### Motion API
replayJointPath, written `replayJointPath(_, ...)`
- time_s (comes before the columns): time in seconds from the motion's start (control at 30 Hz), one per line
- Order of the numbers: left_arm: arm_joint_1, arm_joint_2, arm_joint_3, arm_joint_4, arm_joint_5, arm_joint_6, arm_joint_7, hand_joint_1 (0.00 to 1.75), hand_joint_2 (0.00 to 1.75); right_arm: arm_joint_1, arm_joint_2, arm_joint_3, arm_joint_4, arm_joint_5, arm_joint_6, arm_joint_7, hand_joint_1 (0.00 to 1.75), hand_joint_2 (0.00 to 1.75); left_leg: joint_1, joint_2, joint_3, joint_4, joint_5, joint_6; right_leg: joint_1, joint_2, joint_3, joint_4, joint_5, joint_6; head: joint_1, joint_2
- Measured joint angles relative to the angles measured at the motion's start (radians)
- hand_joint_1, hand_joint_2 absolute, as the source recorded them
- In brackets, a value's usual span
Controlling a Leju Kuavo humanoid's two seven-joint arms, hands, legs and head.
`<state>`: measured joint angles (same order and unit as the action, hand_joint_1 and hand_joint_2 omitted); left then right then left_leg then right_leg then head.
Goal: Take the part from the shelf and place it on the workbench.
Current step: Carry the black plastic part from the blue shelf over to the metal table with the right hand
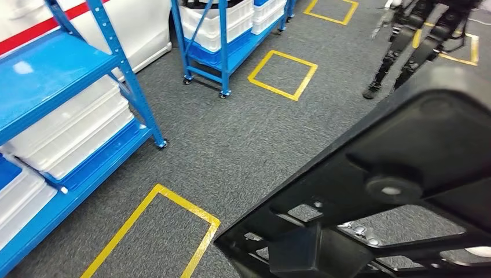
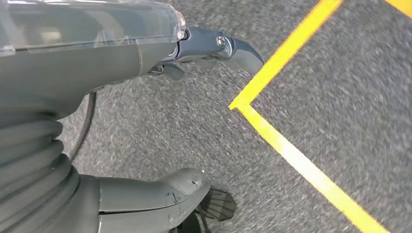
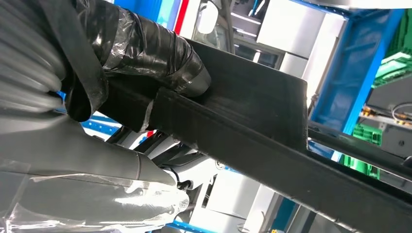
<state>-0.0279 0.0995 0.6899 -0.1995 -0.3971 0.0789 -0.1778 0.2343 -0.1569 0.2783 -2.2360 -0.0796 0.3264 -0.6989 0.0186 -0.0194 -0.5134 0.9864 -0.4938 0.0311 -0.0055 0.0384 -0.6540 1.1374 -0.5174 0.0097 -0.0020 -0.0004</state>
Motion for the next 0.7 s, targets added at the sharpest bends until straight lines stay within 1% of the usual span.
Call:
replayJointPath(0.03,0.003,-0.002,0.003,0.0,0.001,-0.001,-0.002,0.0,1.75,-0.005,-0.001,0.0,0.006,-0.001,0.003,0.0,1.75,1.75,-0.002,0.016,0.0,0.0,-0.001,0.003,-0.001,-0.018,-0.033,0.068,-0.033,0.003,0.0,0.0)
replayJointPath(0.07,0.004,-0.003,0.006,0.0,0.002,-0.002,-0.003,0.0,1.75,-0.008,-0.001,0.0,0.012,-0.002,0.006,0.0,1.75,1.75,-0.004,0.032,-0.001,0.0,-0.001,0.004,-0.003,-0.026,-0.062,0.129,-0.056,0.005,0.0,0.0)
replayJointPath(0.1,0.005,-0.005,0.009,0.0,0.002,-0.004,-0.005,0.0,1.75,-0.009,-0.002,0.0,0.017,-0.002,0.009,0.0,1.75,1.75,-0.005,0.047,-0.001,0.0,-0.002,0.005,-0.005,-0.029,-0.078,0.163,-0.063,0.007,0.0,0.0)
replayJointPath(0.13,0.004,-0.007,0.012,0.0,0.002,-0.007,-0.008,0.0,1.75,-0.008,-0.002,0.0,0.021,-0.002,0.013,0.0,1.75,1.75,-0.006,0.061,0.0,0.0,-0.003,0.004,-0.006,-0.032,-0.074,0.158,-0.05,0.007,0.0,0.0)
replayJointPath(0.17,0.002,-0.009,0.015,0.0,0.002,-0.011,-0.011,0.0,1.75,-0.005,-0.002,-0.001,0.024,-0.002,0.018,0.0,1.75,1.75,-0.007,0.073,0.002,0.0,-0.005,0.003,-0.006,-0.038,-0.047,0.111,-0.021,0.005,0.0,0.0)
replayJointPath(0.2,0.001,-0.013,0.017,0.0,0.002,-0.015,-0.014,0.0,1.75,-0.002,-0.002,-0.004,0.025,-0.001,0.024,0.0,1.75,1.75,-0.007,0.084,0.005,0.0,-0.007,0.001,-0.005,-0.052,-0.006,0.038,0.013,0.001,0.0,0.0)
replayJointPath(0.23,0.0,-0.017,0.019,0.0,0.001,-0.018,-0.016,0.0,1.75,0.001,-0.002,-0.007,0.025,-0.001,0.029,0.0,1.75,1.75,-0.009,0.094,0.008,0.001,-0.01,-0.002,0.002,-0.074,0.033,-0.034,0.037,-0.005,0.0,0.0)
replayJointPath(0.27,0.0,-0.021,0.019,0.0,0.0,-0.02,-0.018,0.0,1.75,0.005,-0.003,-0.012,0.024,-0.001,0.034,0.0,1.75,1.75,-0.01,0.103,0.01,0.001,-0.013,-0.006,0.008,-0.09,0.061,-0.087,0.051,-0.011,0.0,0.0)
replayJointPath(0.3,0.0,-0.026,0.02,0.0,-0.001,-0.021,-0.019,0.0,1.75,0.008,-0.003,-0.016,0.023,-0.001,0.039,0.0,1.75,1.75,-0.011,0.112,0.012,0.001,-0.016,-0.01,0.014,-0.101,0.074,-0.115,0.053,-0.017,0.0,0.0)
replayJointPath(0.33,-0.001,-0.03,0.02,0.0,-0.002,-0.022,-0.019,0.0,1.75,0.012,-0.003,-0.021,0.022,-0.001,0.043,-0.001,1.75,1.75,-0.012,0.121,0.014,0.001,-0.018,-0.015,0.018,-0.099,0.075,-0.121,0.05,-0.021,0.0,0.0)
replayJointPath(0.37,-0.003,-0.034,0.02,0.0,-0.003,-0.022,-0.018,0.0,1.75,0.018,-0.003,-0.026,0.02,-0.001,0.047,-0.001,1.75,1.75,-0.013,0.131,0.018,-0.001,-0.019,-0.019,0.018,-0.087,0.075,-0.124,0.052,-0.025,0.0,0.0)
replayJointPath(0.4,-0.005,-0.039,0.02,0.0,-0.005,-0.023,-0.018,0.0,1.75,0.025,-0.003,-0.032,0.018,-0.001,0.051,-0.001,1.75,1.75,-0.012,0.13,0.022,0.001,-0.025,-0.024,0.016,-0.077,0.078,-0.13,0.054,-0.03,0.0,0.0)
replayJointPath(0.43,-0.007,-0.043,0.02,0.0,-0.007,-0.023,-0.017,0.0,1.75,0.032,-0.003,-0.037,0.015,-0.001,0.056,-0.001,1.75,1.75,-0.011,0.115,0.02,0.013,-0.037,-0.027,0.012,-0.067,0.082,-0.136,0.057,-0.035,0.0,0.0)
replayJointPath(0.47,-0.008,-0.046,0.02,0.0,-0.008,-0.023,-0.016,0.0,1.75,0.036,-0.003,-0.042,0.012,-0.001,0.059,-0.001,1.75,1.75,-0.009,0.091,0.009,0.044,-0.059,-0.031,0.008,-0.057,0.086,-0.143,0.06,-0.041,0.0,0.0)
replayJointPath(0.5,-0.007,-0.049,0.02,0.0,-0.01,-0.024,-0.014,0.0,1.75,0.04,-0.003,-0.045,0.01,-0.001,0.062,-0.002,1.75,1.75,-0.007,0.061,-0.014,0.097,-0.09,-0.033,0.005,-0.048,0.088,-0.146,0.062,-0.046,0.0,0.0)
replayJointPath(0.53,-0.005,-0.051,0.02,0.0,-0.011,-0.024,-0.012,0.0,1.75,0.045,-0.003,-0.049,0.009,-0.001,0.066,-0.002,1.75,1.75,-0.006,0.04,-0.047,0.166,-0.124,-0.034,0.005,-0.037,0.088,-0.146,0.063,-0.048,-0.001,0.0)
replayJointPath(0.57,-0.002,-0.053,0.02,0.0,-0.013,-0.023,-0.008,0.0,1.75,0.052,-0.003,-0.052,0.008,0.0,0.069,-0.002,1.75,1.75,-0.006,0.03,-0.08,0.233,-0.15,-0.036,0.005,-0.025,0.087,-0.145,0.063,-0.05,-0.001,0.0)
replayJointPath(0.6,0.0,-0.056,0.02,0.0,-0.014,-0.023,-0.006,0.0,1.75,0.06,-0.003,-0.056,0.008,0.001,0.071,-0.001,1.75,1.75,-0.005,0.027,-0.104,0.278,-0.159,-0.038,0.005,-0.012,0.087,-0.143,0.063,-0.05,-0.001,0.0)
replayJointPath(0.63,0.001,-0.059,0.02,0.0,-0.016,-0.023,-0.004,0.0,1.75,0.068,-0.003,-0.06,0.007,0.002,0.072,-0.001,1.75,1.75,-0.005,0.025,-0.112,0.286,-0.147,-0.039,0.004,0.001,0.086,-0.142,0.062,-0.049,-0.001,0.0)
replayJointPath(0.67,0.002,-0.061,0.02,0.0,-0.018,-0.023,-0.002,0.0,1.75,0.073,-0.003,-0.064,0.007,0.003,0.072,-0.001,1.75,1.75,-0.003,0.023,-0.1,0.253,-0.116,-0.04,0.003,0.014,0.087,-0.139,0.061,-0.048,-0.001,0.0)
replayJointPath(0.7,0.002,-0.063,0.02,0.0,-0.019,-0.023,-0.002,0.0,1.75,0.077,-0.002,-0.067,0.006,0.005,0.072,-0.001,1.75,1.75,0.0,0.014,-0.074,0.19,-0.074,-0.041,0.002,0.027,0.087,-0.136,0.06,-0.046,-0.001,0.0)
